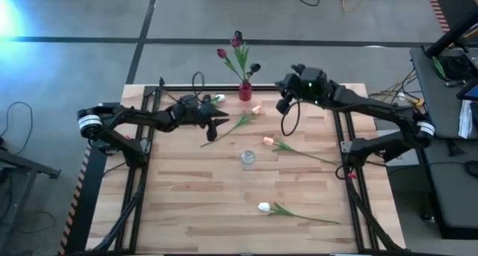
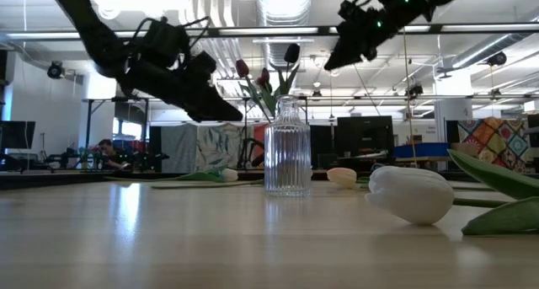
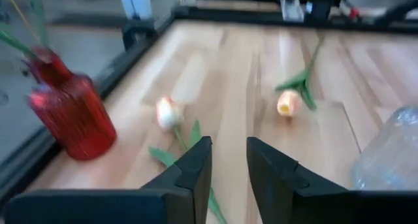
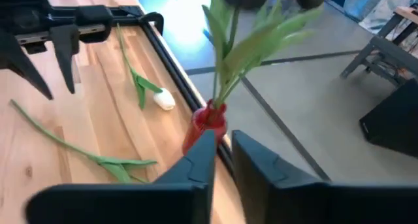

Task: Sort flowers into vase by color
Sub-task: Put the top orange tulip into the transparent vase, then put the bottom white tulip into the transparent vase

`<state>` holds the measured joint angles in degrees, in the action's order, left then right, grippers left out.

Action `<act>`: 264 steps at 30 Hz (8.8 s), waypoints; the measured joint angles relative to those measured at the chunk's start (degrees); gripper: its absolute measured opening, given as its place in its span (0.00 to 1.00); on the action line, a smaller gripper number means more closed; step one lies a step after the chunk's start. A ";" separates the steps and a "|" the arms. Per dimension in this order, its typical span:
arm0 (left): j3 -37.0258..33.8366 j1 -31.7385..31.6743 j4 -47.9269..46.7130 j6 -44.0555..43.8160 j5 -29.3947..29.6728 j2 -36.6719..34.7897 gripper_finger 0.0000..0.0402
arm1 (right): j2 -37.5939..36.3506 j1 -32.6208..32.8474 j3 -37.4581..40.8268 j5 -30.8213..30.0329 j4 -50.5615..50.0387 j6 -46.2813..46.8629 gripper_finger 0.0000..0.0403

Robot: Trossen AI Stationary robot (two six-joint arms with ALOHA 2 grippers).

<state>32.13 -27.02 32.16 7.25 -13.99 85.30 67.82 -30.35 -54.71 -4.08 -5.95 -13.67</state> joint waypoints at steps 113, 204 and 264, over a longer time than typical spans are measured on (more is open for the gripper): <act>-0.24 5.44 41.82 -9.32 -8.92 9.33 0.21 | 14.80 16.89 14.07 10.57 65.55 15.50 0.03; -14.67 2.87 41.40 -1.48 -1.53 -0.23 0.19 | 9.94 30.52 -16.69 0.88 -18.20 17.84 0.47; -14.67 1.31 36.27 -3.31 -3.13 -0.23 0.19 | 42.92 67.21 -20.33 -2.66 -37.21 76.76 0.49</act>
<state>17.45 -25.71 68.42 3.95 -17.12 85.08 110.74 36.86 -75.05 -6.74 -43.16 63.09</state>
